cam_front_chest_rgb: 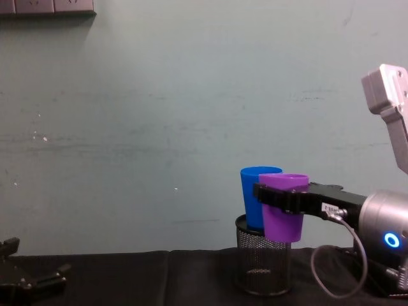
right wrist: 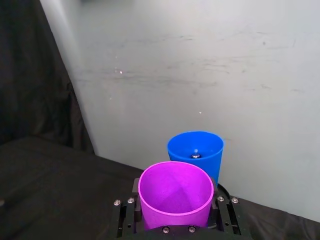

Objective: Pick up one cup with a gripper and tap it against the other cup.

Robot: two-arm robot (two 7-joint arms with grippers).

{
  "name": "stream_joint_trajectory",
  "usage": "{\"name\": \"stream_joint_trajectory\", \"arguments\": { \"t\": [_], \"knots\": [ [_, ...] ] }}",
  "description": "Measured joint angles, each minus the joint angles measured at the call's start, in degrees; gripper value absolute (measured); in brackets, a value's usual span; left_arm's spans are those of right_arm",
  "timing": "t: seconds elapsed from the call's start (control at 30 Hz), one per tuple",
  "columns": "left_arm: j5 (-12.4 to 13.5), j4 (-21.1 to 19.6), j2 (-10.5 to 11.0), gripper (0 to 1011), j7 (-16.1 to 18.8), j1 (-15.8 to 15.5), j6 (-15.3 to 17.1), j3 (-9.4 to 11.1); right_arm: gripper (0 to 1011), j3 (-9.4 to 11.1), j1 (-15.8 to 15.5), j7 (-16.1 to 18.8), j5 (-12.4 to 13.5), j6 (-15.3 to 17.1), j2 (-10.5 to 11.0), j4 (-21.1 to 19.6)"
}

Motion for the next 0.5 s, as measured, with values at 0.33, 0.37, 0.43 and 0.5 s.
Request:
{"name": "stream_joint_trajectory", "arguments": {
  "t": [0.33,0.37,0.43,0.5],
  "knots": [
    [0.0,0.0,0.0,1000,0.0,0.0,0.0,0.0,733,0.19,1.75,0.61,0.89,0.68,-1.63,2.96],
    [0.0,0.0,0.0,1000,0.0,0.0,0.0,0.0,733,0.19,1.95,0.64,0.96,0.79,-1.77,3.3],
    [0.0,0.0,0.0,1000,0.0,0.0,0.0,0.0,733,0.18,2.07,0.64,1.02,0.87,-1.88,3.5],
    [0.0,0.0,0.0,1000,0.0,0.0,0.0,0.0,733,0.16,2.2,0.63,1.02,1.07,-1.96,3.66]
  ]
}}
